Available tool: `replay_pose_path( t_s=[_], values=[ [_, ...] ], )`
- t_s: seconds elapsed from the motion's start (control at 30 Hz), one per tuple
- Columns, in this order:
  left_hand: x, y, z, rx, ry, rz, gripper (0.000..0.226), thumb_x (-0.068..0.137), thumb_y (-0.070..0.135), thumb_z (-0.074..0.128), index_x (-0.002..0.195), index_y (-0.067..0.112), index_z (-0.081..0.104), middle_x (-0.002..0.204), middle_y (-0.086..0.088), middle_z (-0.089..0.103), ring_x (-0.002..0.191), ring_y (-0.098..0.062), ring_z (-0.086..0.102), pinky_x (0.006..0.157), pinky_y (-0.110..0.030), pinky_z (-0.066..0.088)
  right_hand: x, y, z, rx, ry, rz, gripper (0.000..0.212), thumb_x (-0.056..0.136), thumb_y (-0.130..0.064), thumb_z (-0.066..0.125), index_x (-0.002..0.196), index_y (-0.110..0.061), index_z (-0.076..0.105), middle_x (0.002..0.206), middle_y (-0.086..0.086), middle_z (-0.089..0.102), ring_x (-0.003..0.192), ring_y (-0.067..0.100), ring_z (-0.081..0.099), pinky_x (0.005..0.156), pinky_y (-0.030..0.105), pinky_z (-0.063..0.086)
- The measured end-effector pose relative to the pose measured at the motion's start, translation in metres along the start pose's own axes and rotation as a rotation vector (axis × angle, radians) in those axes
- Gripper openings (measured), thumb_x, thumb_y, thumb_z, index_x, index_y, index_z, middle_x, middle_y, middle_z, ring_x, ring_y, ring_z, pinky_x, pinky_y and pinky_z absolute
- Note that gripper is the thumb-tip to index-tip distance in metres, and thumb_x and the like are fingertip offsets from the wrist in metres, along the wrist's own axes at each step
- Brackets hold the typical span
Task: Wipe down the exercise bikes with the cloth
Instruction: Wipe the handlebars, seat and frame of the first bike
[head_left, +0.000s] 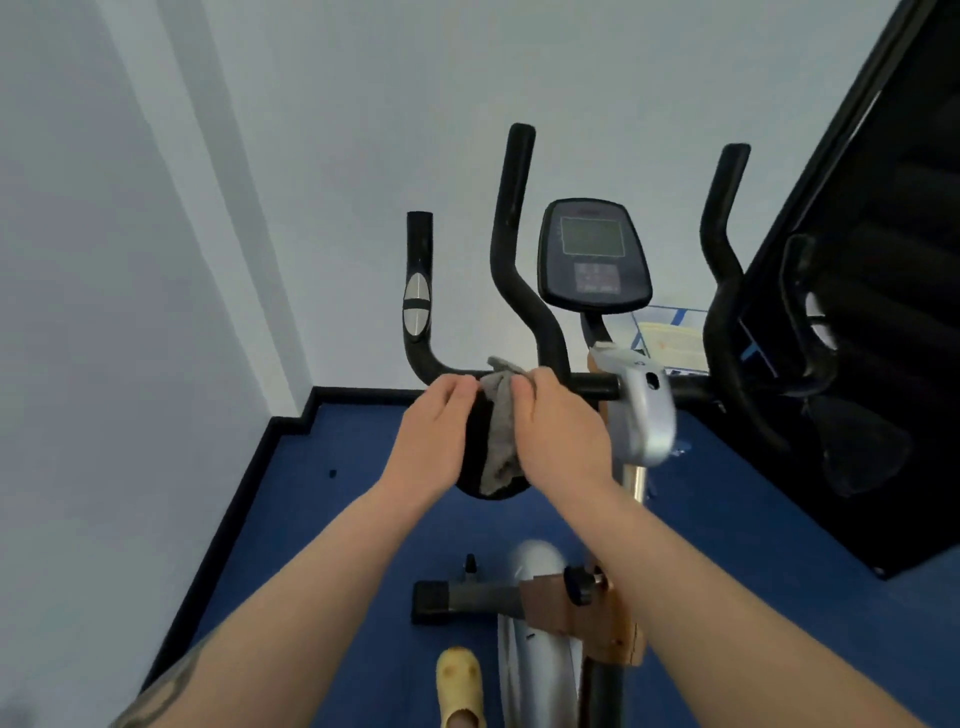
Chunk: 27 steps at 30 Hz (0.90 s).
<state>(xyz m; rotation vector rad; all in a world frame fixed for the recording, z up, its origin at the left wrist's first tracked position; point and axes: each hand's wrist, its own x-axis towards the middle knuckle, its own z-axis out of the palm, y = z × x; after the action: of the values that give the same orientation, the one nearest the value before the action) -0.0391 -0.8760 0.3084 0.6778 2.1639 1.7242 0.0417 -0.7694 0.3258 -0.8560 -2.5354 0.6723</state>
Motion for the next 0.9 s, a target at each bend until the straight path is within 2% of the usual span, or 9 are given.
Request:
replay_pose_path(
  t_s=[0.07, 0.13, 0.23, 0.3, 0.43, 0.57, 0.7, 0.8, 0.9],
  values=[
    [0.002, 0.001, 0.008, 0.061, 0.081, 0.054, 0.031, 0.104, 0.025, 0.038, 0.094, 0.023, 0.068, 0.090, 0.014, 0.066, 0.082, 0.010, 0.055, 0.066, -0.004, 0.038, -0.028, 0.002, 0.014, 0.296, 0.135, 0.034, 0.027, 0.103, -0.043, 0.029, 0.105, -0.024, 0.048, 0.087, -0.010, 0.057, 0.082, 0.013, 0.056, 0.066, 0.034, 0.043],
    [0.000, -0.002, 0.013, 0.101, 0.145, 0.126, 0.032, 0.105, 0.023, 0.037, 0.094, 0.023, 0.067, 0.089, 0.015, 0.067, 0.083, 0.011, 0.057, 0.066, -0.003, 0.039, -0.051, 0.001, 0.022, 0.575, 0.186, 0.072, 0.032, 0.100, -0.047, 0.033, 0.117, -0.024, 0.048, 0.099, -0.011, 0.061, 0.089, 0.003, 0.060, 0.072, 0.028, 0.051],
    [-0.001, -0.009, 0.014, 0.145, 0.186, 0.179, 0.033, 0.105, 0.026, 0.035, 0.096, 0.025, 0.067, 0.086, 0.016, 0.067, 0.084, 0.008, 0.059, 0.063, -0.003, 0.041, -0.029, 0.007, 0.021, 0.485, 0.118, 0.121, 0.020, 0.102, -0.044, 0.034, 0.112, -0.029, 0.043, 0.092, -0.010, 0.061, 0.082, 0.012, 0.061, 0.069, 0.035, 0.048],
    [-0.002, -0.009, 0.015, 0.131, 0.212, 0.189, 0.033, 0.105, 0.025, 0.035, 0.096, 0.025, 0.067, 0.087, 0.016, 0.067, 0.084, 0.007, 0.060, 0.063, -0.004, 0.041, -0.022, 0.007, 0.021, 0.466, 0.099, 0.159, 0.013, 0.102, -0.044, 0.034, 0.107, -0.034, 0.041, 0.090, -0.012, 0.060, 0.081, 0.013, 0.061, 0.067, 0.034, 0.045],
    [-0.005, -0.009, 0.017, 0.076, 0.251, 0.176, 0.034, 0.105, 0.020, 0.036, 0.098, 0.022, 0.069, 0.089, 0.015, 0.067, 0.086, 0.009, 0.059, 0.066, -0.004, 0.042, -0.063, 0.002, 0.042, 0.737, 0.244, 0.149, 0.019, 0.097, -0.049, 0.039, 0.114, -0.039, 0.041, 0.106, -0.019, 0.056, 0.094, -0.008, 0.058, 0.071, 0.011, 0.047],
    [-0.004, -0.008, 0.016, 0.105, 0.231, 0.179, 0.034, 0.105, 0.021, 0.035, 0.100, 0.023, 0.068, 0.091, 0.016, 0.067, 0.087, 0.008, 0.058, 0.067, -0.003, 0.040, -0.045, 0.005, 0.038, 0.603, 0.244, 0.143, 0.010, 0.100, -0.041, 0.044, 0.106, -0.035, 0.039, 0.099, -0.018, 0.053, 0.085, 0.002, 0.056, 0.066, 0.018, 0.045],
    [-0.004, -0.007, 0.017, 0.121, 0.247, 0.158, 0.035, 0.105, 0.022, 0.034, 0.100, 0.022, 0.068, 0.089, 0.019, 0.065, 0.084, 0.007, 0.057, 0.068, -0.005, 0.040, -0.014, -0.002, 0.021, 0.556, 0.274, 0.118, 0.024, 0.101, -0.039, 0.044, 0.118, -0.022, 0.046, 0.109, -0.010, 0.051, 0.097, 0.008, 0.054, 0.076, 0.026, 0.045],
    [-0.006, -0.008, 0.017, 0.118, 0.235, 0.174, 0.034, 0.106, 0.022, 0.034, 0.101, 0.023, 0.067, 0.091, 0.020, 0.065, 0.087, 0.011, 0.057, 0.069, -0.001, 0.038, -0.049, 0.001, 0.036, 0.556, 0.261, 0.099, 0.040, 0.098, -0.050, 0.036, 0.129, -0.025, 0.043, 0.117, -0.011, 0.050, 0.099, 0.000, 0.053, 0.079, 0.023, 0.048],
    [-0.004, -0.010, 0.017, 0.121, 0.238, 0.178, 0.034, 0.106, 0.024, 0.033, 0.102, 0.023, 0.067, 0.094, 0.018, 0.066, 0.089, 0.012, 0.056, 0.069, 0.000, 0.038, -0.069, 0.013, 0.039, 0.593, 0.169, 0.110, 0.045, 0.092, -0.060, 0.031, 0.124, -0.031, 0.040, 0.115, -0.012, 0.056, 0.096, 0.000, 0.057, 0.081, 0.032, 0.052]
  ],
)
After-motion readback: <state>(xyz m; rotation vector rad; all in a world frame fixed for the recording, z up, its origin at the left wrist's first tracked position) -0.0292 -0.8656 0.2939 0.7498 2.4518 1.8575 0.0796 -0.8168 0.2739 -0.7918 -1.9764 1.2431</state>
